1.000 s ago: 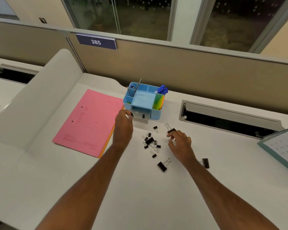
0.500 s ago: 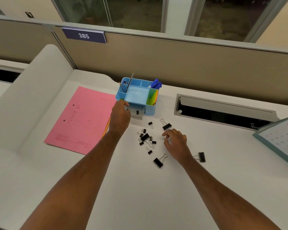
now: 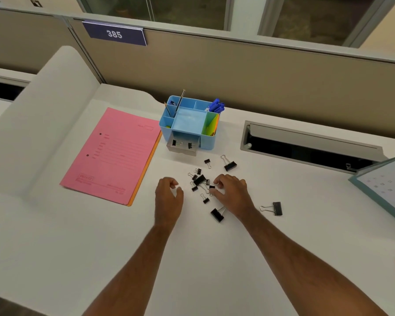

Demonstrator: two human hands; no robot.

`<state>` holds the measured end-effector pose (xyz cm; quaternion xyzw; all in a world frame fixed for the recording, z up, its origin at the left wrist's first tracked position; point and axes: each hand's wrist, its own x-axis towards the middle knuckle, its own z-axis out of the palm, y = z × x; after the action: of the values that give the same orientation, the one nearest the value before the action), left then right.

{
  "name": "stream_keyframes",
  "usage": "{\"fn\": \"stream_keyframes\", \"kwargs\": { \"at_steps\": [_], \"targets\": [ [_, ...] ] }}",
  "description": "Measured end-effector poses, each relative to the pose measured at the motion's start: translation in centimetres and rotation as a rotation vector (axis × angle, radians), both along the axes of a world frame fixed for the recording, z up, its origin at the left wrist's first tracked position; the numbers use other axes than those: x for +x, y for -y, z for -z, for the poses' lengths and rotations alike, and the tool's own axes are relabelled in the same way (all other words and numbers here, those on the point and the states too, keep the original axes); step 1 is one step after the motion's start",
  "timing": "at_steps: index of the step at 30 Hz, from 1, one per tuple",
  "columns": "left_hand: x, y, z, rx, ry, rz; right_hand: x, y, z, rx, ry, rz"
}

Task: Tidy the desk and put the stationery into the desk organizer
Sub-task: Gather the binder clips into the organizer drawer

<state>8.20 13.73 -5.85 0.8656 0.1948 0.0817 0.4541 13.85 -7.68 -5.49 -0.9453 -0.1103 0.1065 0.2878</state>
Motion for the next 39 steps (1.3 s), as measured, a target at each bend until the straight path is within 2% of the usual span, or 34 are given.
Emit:
{"fn": "stream_keyframes", "kwargs": {
  "at_steps": [6,12,21,25,29,34,39],
  "targets": [
    [-2.6,0.4,1.8,0.105,-0.048,0.075,0.3,-1.5,0.0,-0.099,-0.015,0.009],
    [-2.8,0.9,2.2,0.150,-0.076,0.067,0.7,-0.8,0.0,-0.033,-0.065,0.036],
    [-2.8,0.9,2.0,0.140,-0.104,0.078,1.5,1.0,0.1,0.019,-0.174,0.111],
    [-2.5,1.4,1.6,0.101,-0.092,0.113,2.0,1.5,-0.1,0.048,-0.133,0.105],
    [-1.7,2.2,1.1,0.093,-0.073,0.161,2.6,1.3,-0.2,0.060,-0.101,0.009],
    [0.6,3.4,0.0,0.233,-0.062,0.310,3.2,0.8,-0.1,-0.016,-0.110,-0.106],
    [2.8,4.3,-0.6,0.487,-0.128,0.557,3.7,0.3,0.1,-0.138,-0.111,-0.124]
  ]
}}
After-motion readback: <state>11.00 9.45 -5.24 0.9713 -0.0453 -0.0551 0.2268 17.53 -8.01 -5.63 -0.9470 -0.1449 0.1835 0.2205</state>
